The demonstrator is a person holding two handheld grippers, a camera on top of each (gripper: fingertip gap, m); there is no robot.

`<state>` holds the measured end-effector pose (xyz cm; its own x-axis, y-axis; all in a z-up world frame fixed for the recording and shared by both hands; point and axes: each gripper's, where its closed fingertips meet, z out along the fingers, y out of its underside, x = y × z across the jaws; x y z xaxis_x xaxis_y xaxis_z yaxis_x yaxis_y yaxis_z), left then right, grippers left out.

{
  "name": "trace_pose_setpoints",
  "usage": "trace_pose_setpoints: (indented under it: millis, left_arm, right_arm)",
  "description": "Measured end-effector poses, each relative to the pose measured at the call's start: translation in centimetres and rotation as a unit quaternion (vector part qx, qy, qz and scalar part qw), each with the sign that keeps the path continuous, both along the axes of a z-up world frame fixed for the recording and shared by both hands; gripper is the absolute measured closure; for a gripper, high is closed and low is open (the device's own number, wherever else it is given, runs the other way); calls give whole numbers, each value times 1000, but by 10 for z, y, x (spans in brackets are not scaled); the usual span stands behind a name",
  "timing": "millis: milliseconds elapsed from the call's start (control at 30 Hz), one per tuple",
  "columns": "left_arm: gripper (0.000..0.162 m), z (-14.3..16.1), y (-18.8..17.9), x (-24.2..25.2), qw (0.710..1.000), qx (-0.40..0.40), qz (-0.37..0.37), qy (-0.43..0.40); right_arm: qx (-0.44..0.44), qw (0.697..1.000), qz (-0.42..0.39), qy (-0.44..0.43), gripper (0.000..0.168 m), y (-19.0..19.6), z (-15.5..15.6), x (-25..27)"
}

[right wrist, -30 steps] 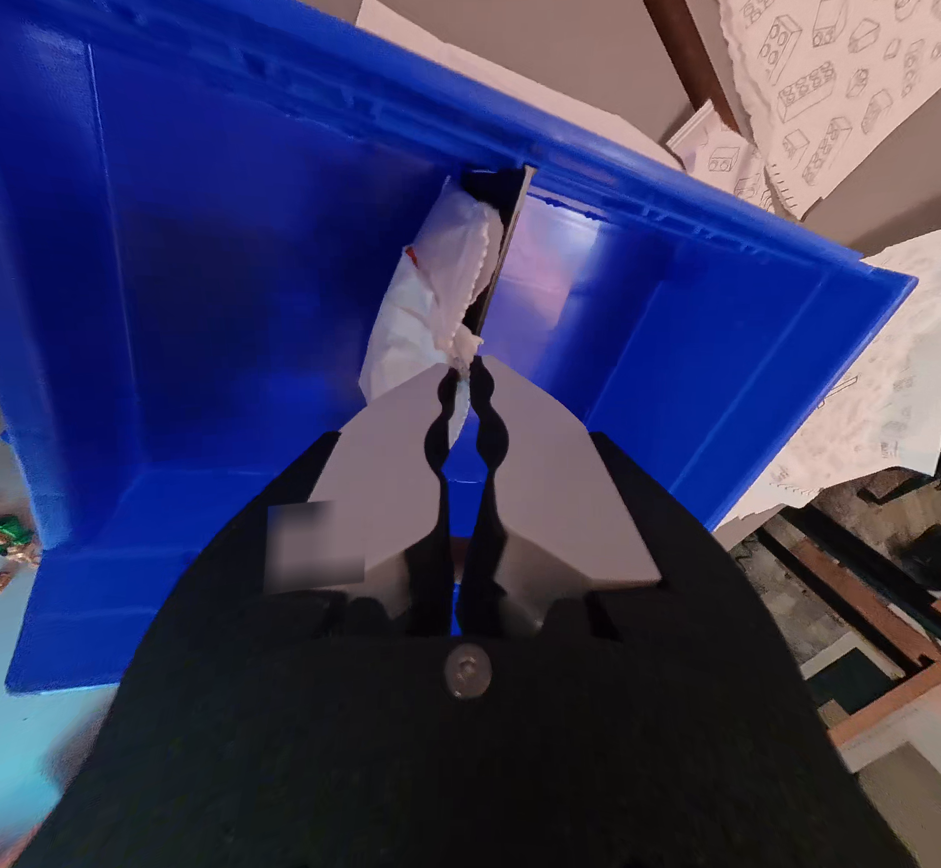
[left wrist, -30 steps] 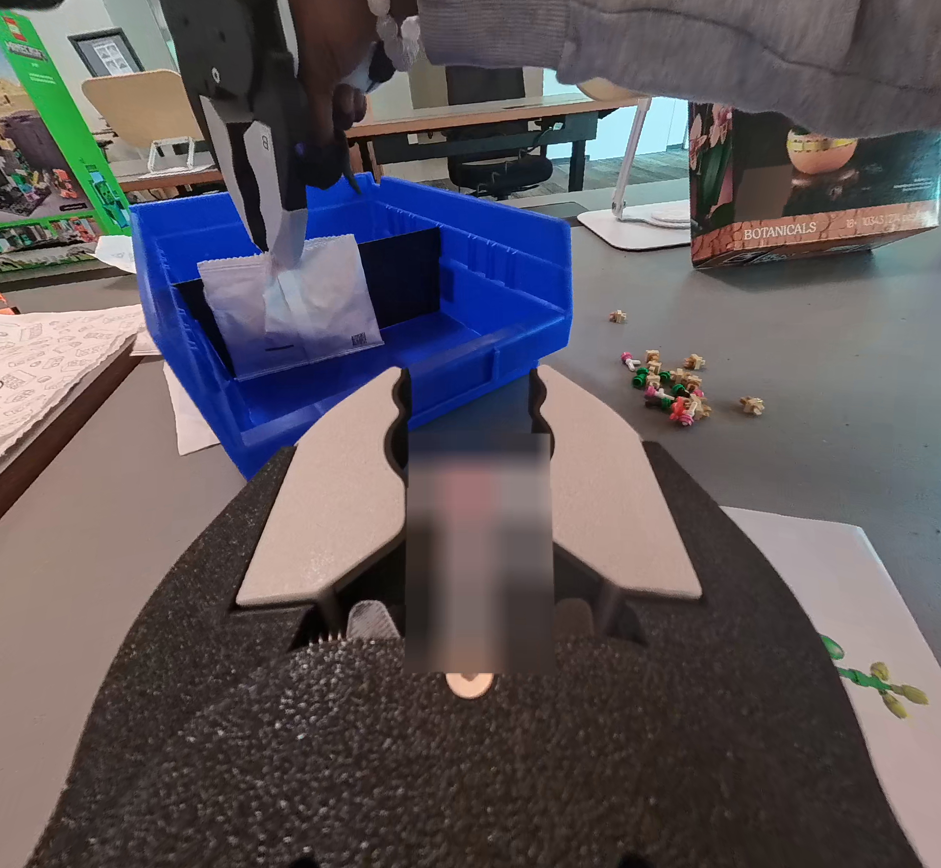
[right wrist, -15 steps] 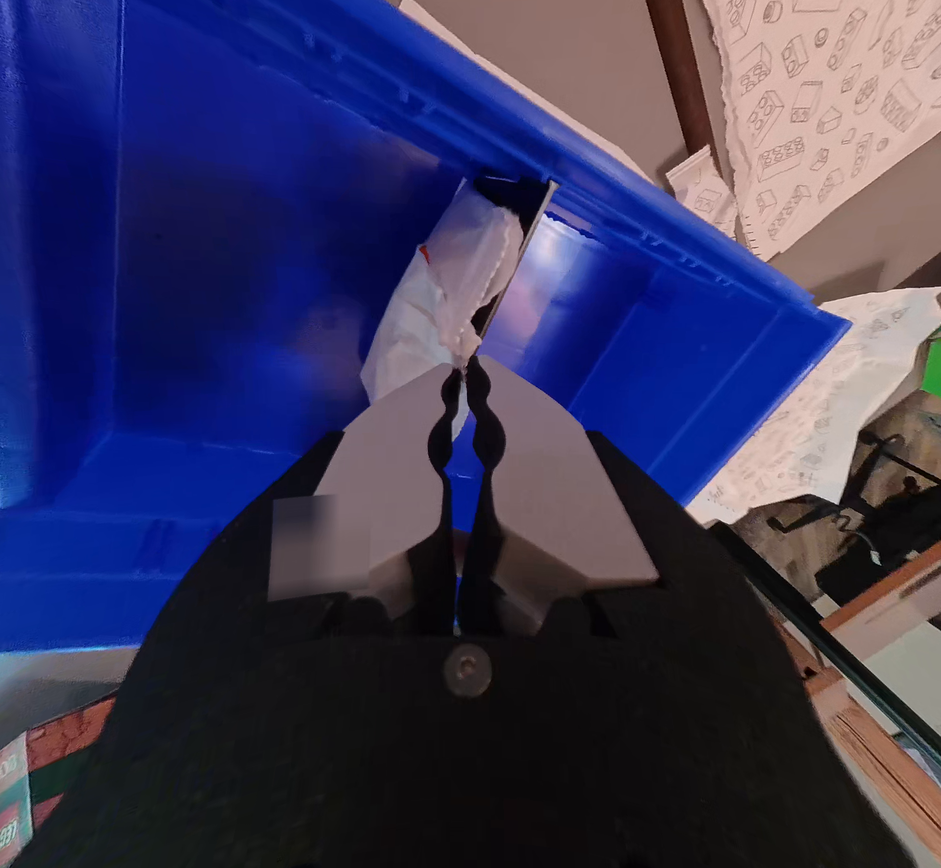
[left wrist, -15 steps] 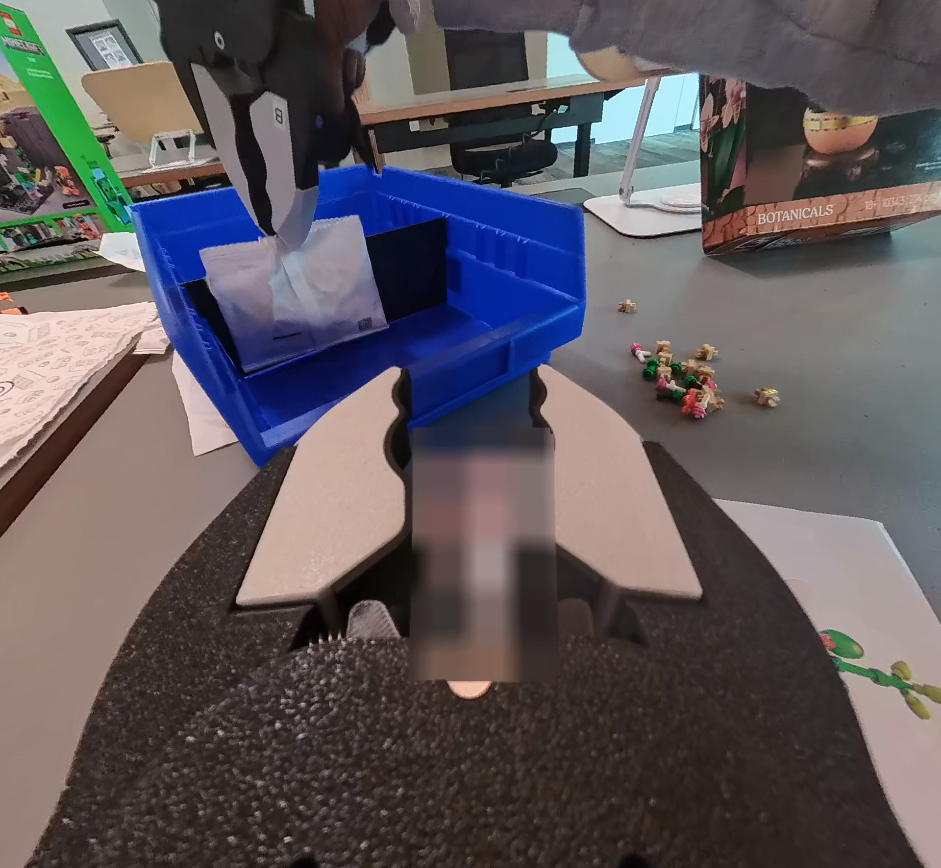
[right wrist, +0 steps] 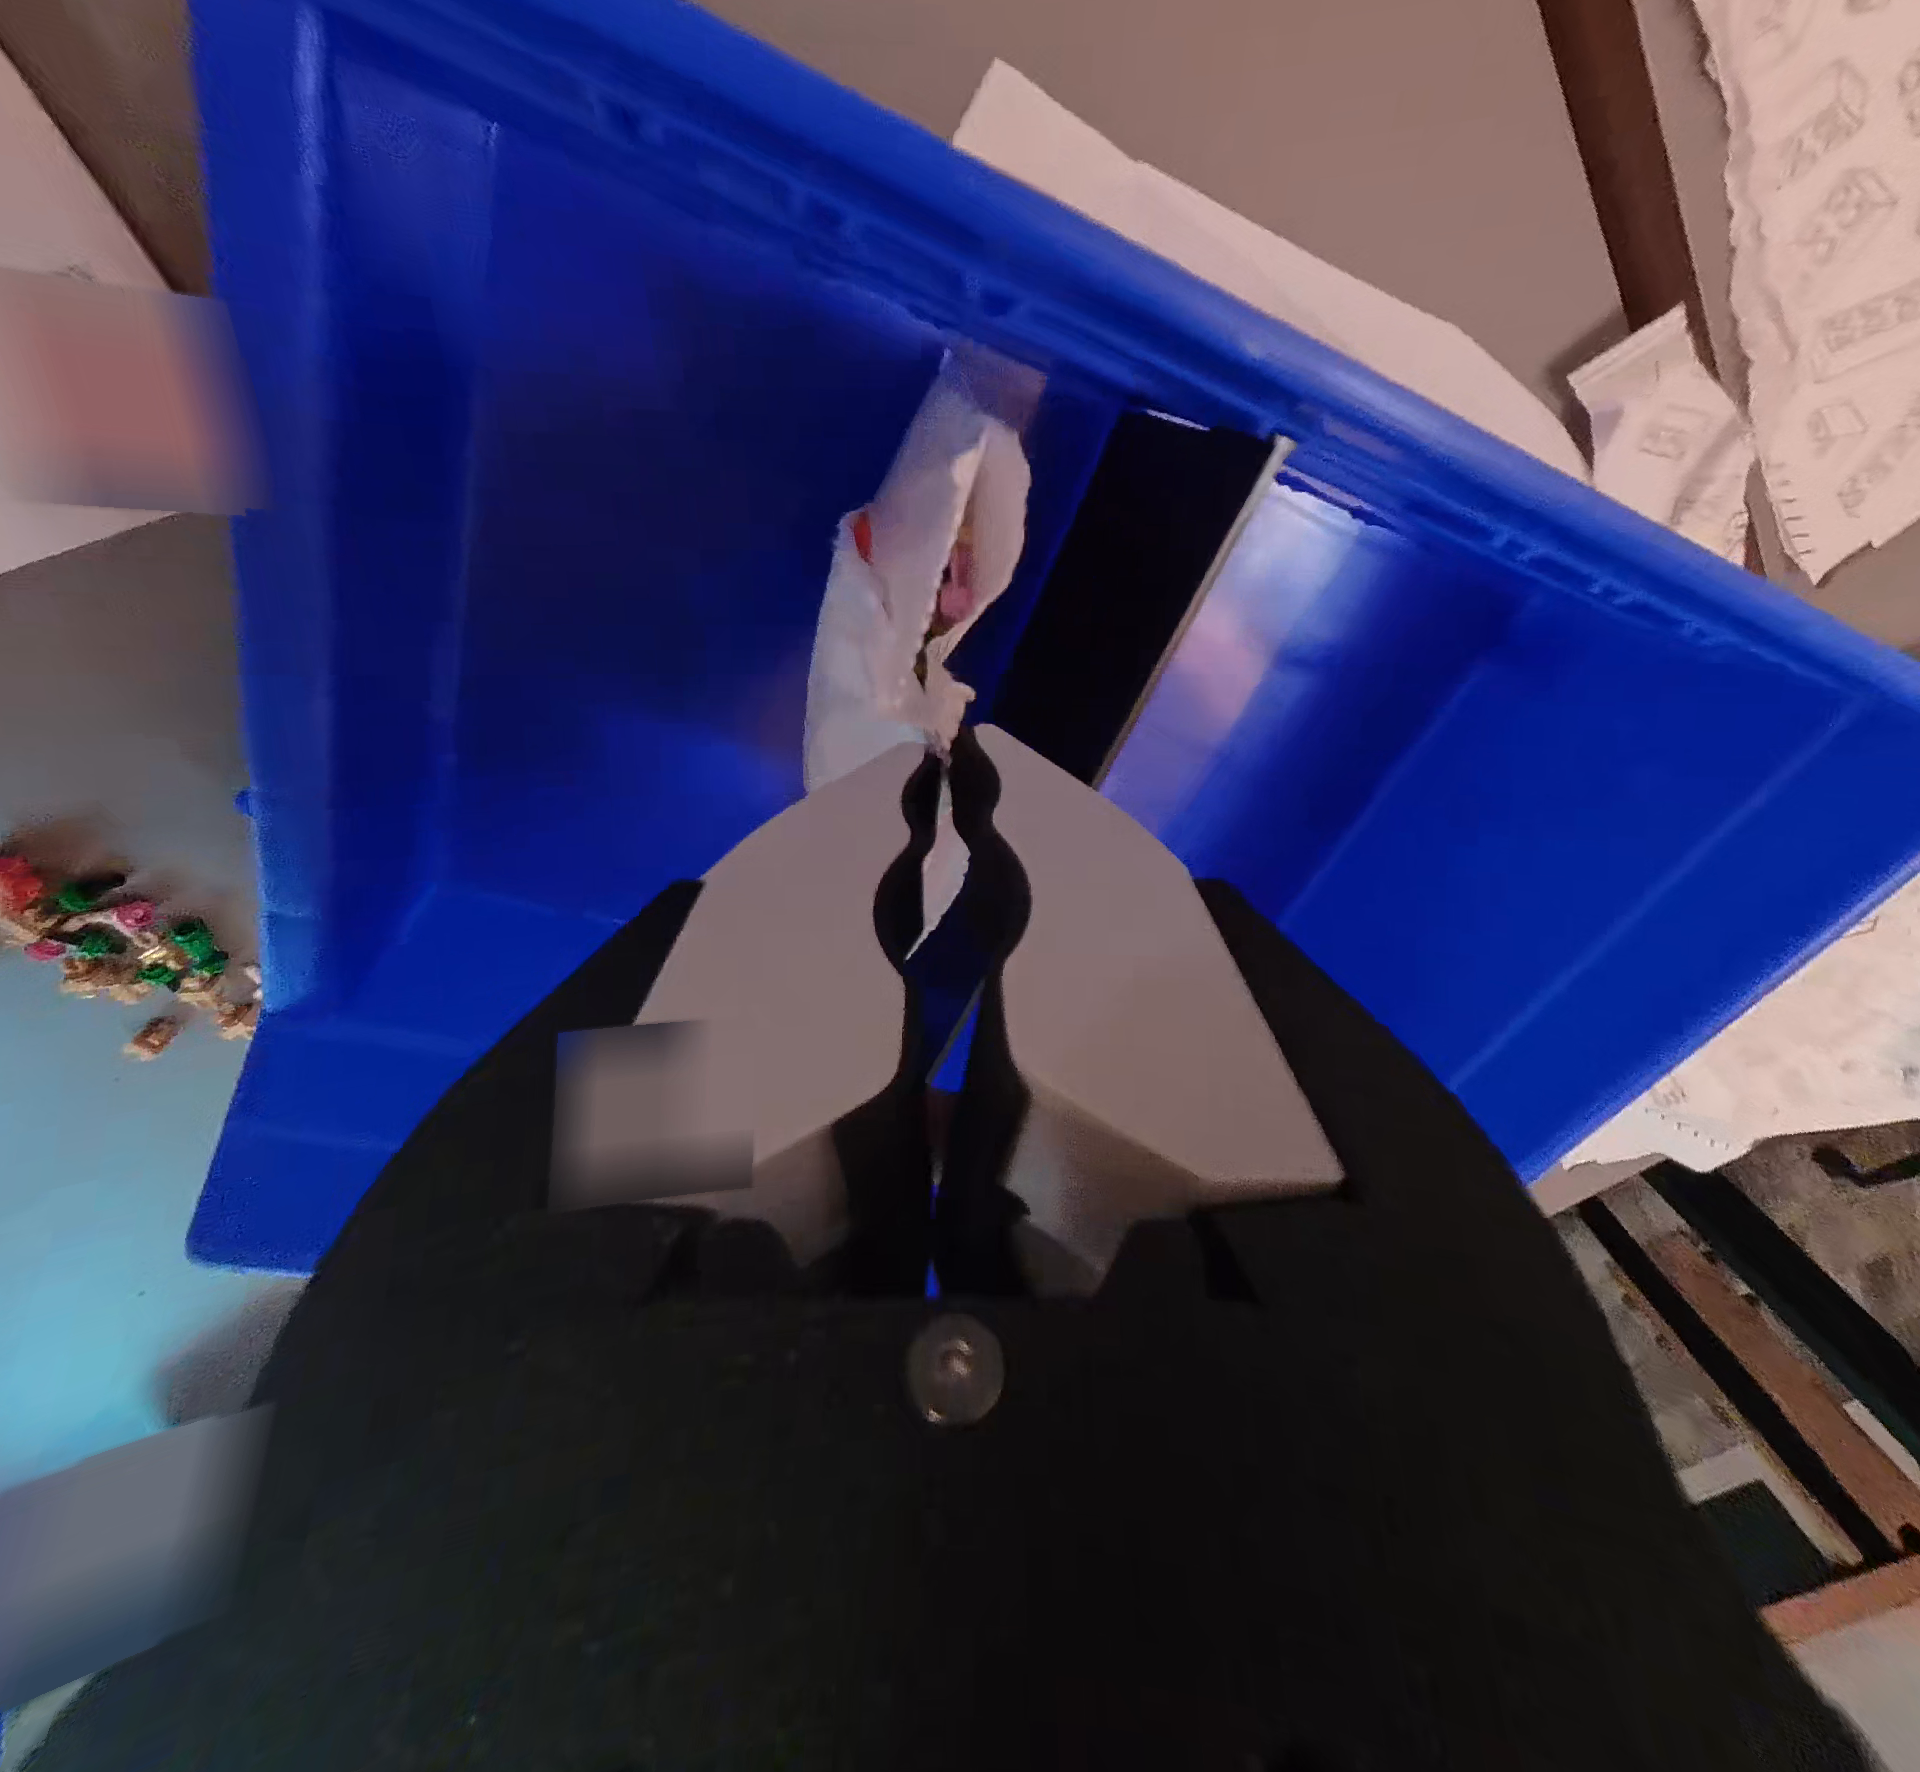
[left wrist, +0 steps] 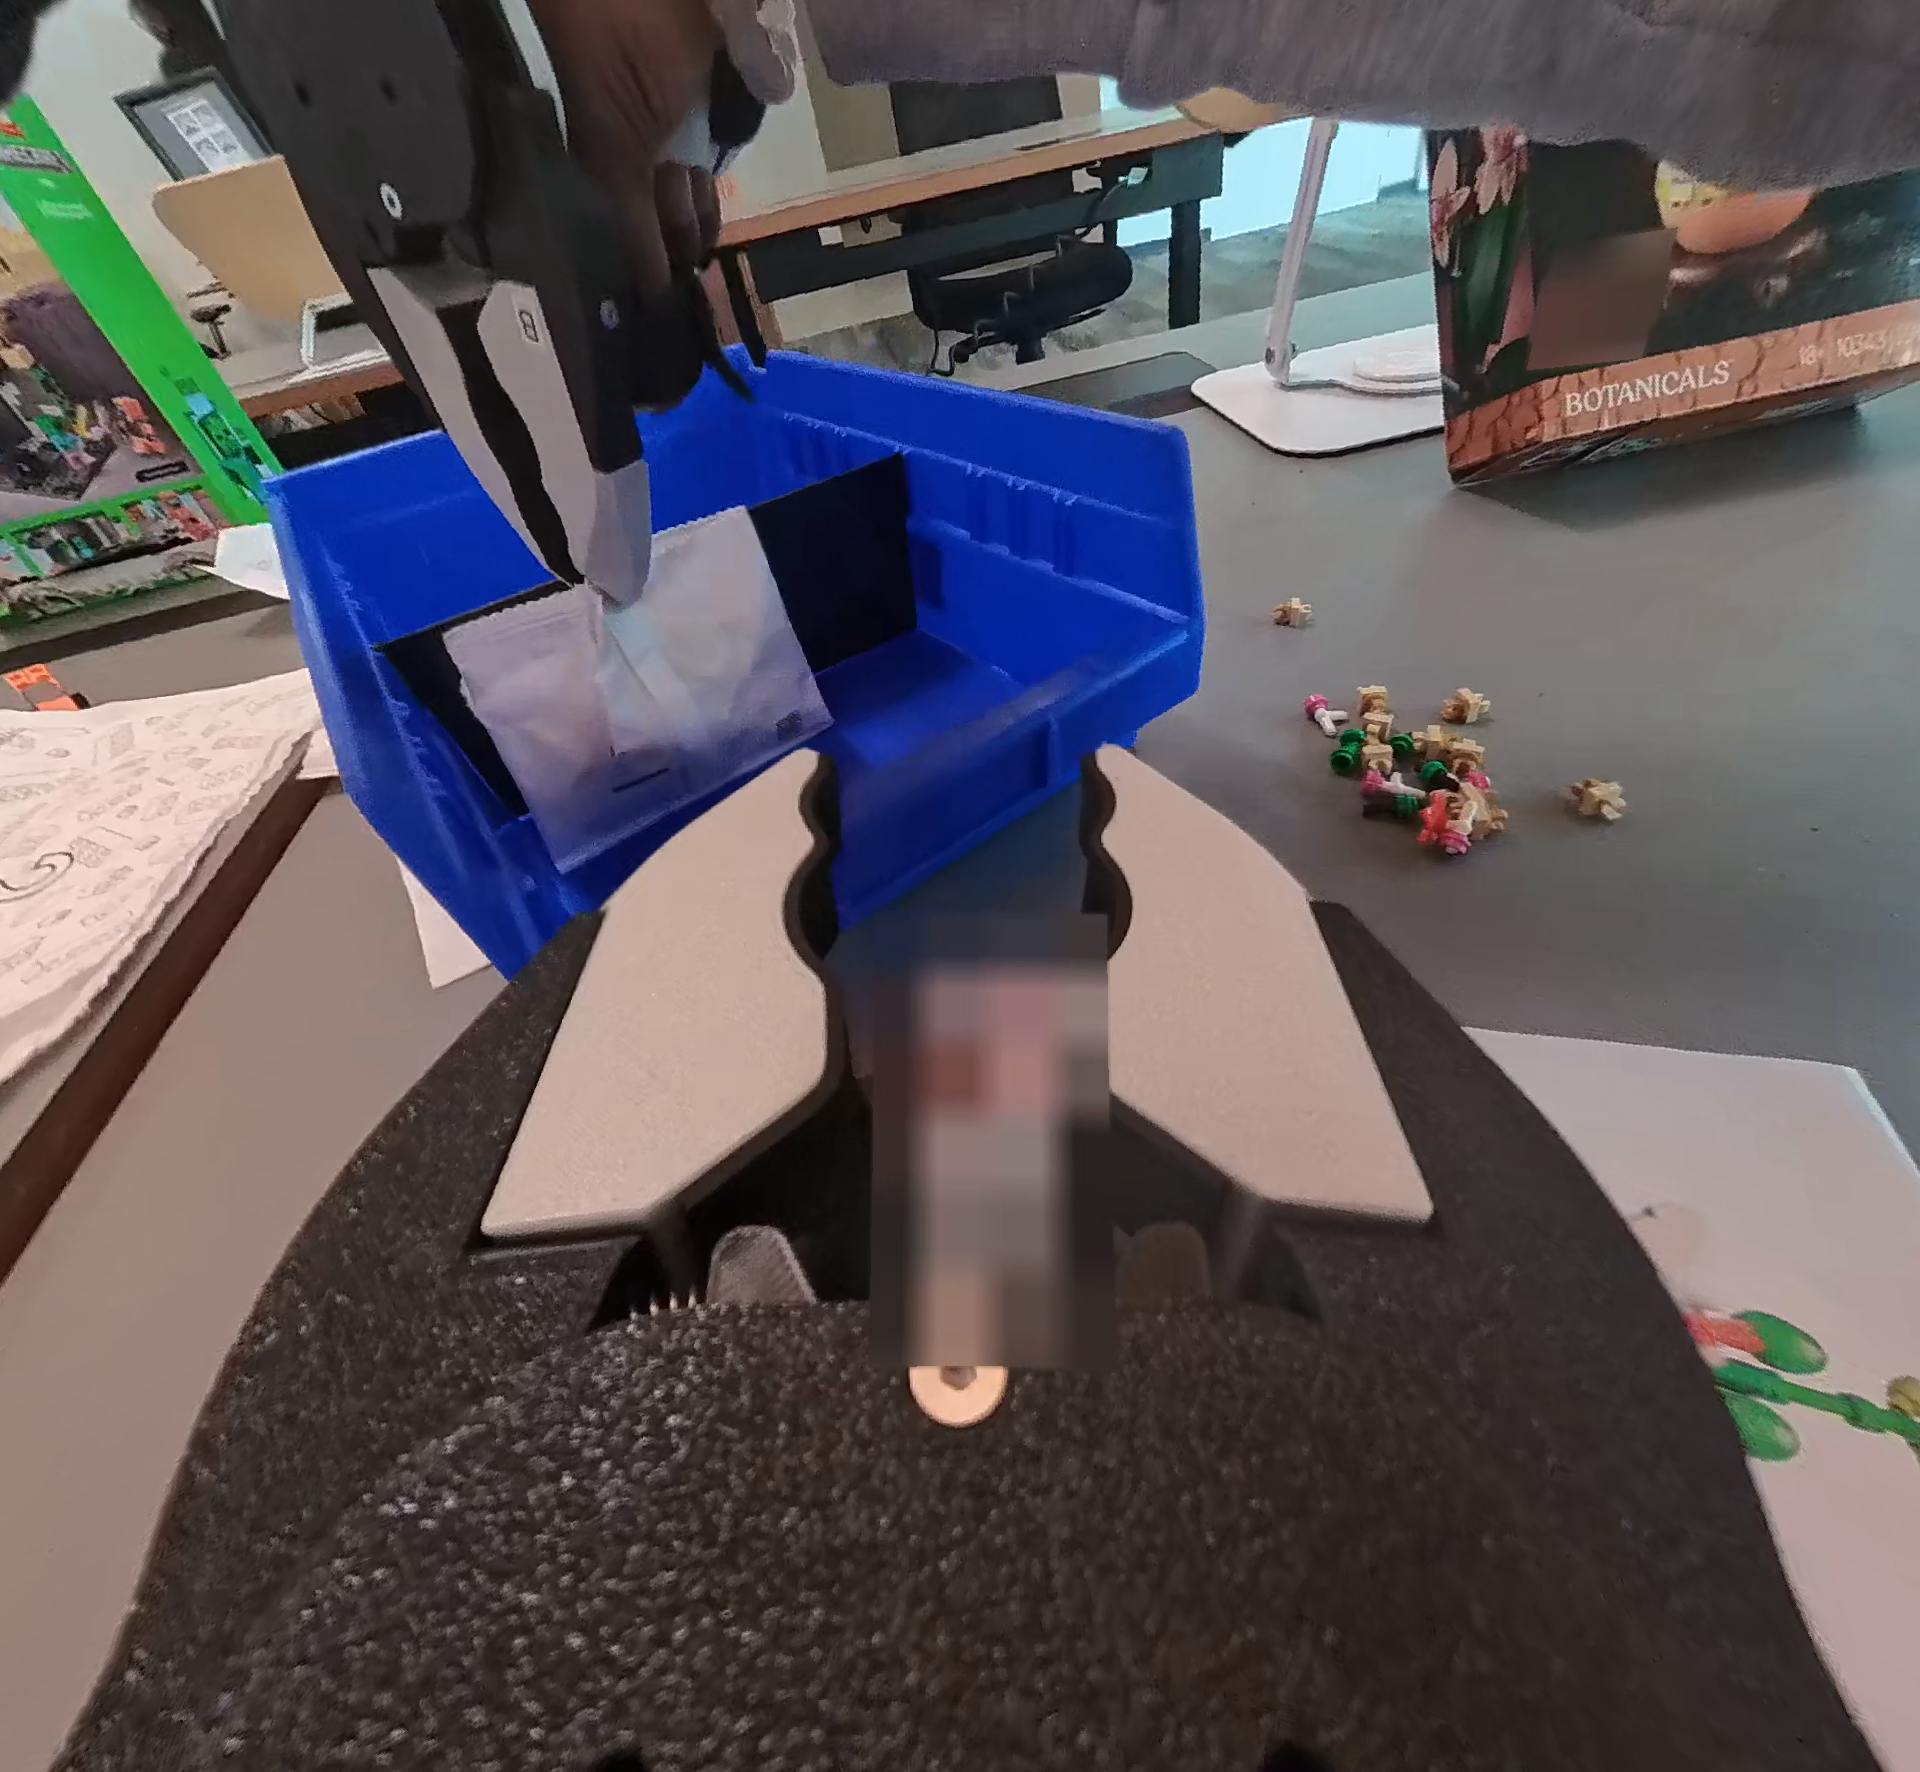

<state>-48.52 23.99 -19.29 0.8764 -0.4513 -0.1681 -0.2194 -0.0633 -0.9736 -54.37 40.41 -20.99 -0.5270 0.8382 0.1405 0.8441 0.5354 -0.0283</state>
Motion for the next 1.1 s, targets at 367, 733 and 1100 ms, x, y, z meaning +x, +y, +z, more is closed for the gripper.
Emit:
trace_pose_setpoints:
  millis: [367,733,1100]
  left_arm:
    - [119,12,22,-3,999,-15,4,29]
    - [118,4,17,-9,999,-27,13,30]
    - [121,12,23,-44,988,-74,130,-43]
  right_arm:
    - [86,996,1,28,161,20,2,-5]
    - [85,989,-64,99,157,24,25,-7]
    - [-62,893,-257,365,109,-60,70,56]
